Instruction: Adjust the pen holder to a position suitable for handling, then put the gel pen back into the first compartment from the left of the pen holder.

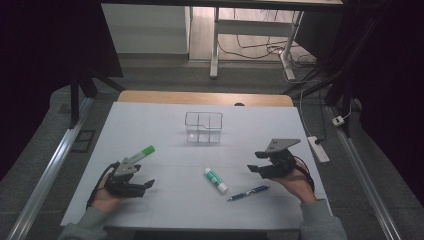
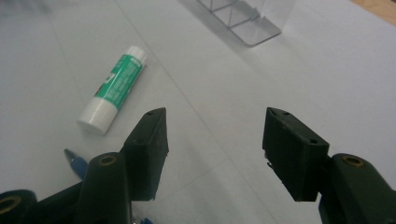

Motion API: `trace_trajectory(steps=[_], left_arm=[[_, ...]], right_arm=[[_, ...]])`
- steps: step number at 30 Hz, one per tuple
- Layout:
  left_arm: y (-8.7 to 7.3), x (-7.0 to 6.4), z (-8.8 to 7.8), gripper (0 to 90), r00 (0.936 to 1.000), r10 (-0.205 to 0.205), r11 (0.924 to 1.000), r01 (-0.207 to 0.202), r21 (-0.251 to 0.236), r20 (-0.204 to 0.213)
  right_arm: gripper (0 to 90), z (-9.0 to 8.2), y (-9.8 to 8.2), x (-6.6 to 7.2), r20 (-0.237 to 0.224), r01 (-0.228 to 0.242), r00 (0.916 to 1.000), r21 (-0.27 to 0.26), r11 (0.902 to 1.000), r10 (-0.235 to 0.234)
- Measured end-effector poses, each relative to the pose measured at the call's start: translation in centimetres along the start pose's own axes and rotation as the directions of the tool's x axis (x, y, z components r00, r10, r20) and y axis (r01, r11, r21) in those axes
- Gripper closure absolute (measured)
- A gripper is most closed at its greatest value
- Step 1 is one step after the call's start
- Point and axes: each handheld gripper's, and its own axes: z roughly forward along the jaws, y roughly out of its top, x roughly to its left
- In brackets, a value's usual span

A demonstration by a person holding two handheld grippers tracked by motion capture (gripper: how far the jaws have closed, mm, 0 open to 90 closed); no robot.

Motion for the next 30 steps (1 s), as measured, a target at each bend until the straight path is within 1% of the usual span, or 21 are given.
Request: trace_trajectory(steps=[4,8,12,16,18,22,30], left_arm=[[0.0,0.0,0.0,22.4,1.0,0.005,1.0,-0.005,0.001,-0.001],[0.0,0.0,-0.1,22.4,1.0,0.0,1.0,0.0,-0.002,-0.001],[0.1,-0.1,0.0,22.3,1.0,0.003,1.0,-0.003,-0.001,-0.002],[0.1,0.0,-0.1,22.2,1.0,-0.006,1.0,0.006,-0.006,-0.007],[0.1,-0.1,-0.1,22.2,1.0,-0.002,1.0,0.002,-0.006,-0.008],[0.1,-0.3,-0.1,22.1,0.9999,0.007,1.0,-0.007,-0.003,-0.011],[0.2,-0.4,-0.1,22.1,0.9999,0.01,0.9999,-0.01,0.004,-0.014]], right_arm=[[39.3,0.3,0.2,0.5,-0.036,0.027,0.999,0.038,0.9989,-0.025],[39.3,0.6,0.4,1.0,-0.064,0.047,0.997,0.058,0.9972,-0.044],[39.8,0.8,0.5,1.4,-0.075,0.076,0.9947,0.086,0.9934,-0.07],[40.6,0.8,0.7,1.6,-0.096,0.099,0.9914,0.101,0.99,-0.089],[40.6,0.9,0.8,1.8,-0.105,0.113,0.9893,0.108,0.9877,-0.101],[40.6,0.9,1.1,2.1,-0.125,0.154,0.9827,0.137,0.9785,-0.137],[41.5,0.8,1.2,2.4,-0.168,0.196,0.971,0.154,0.9683,-0.17]])
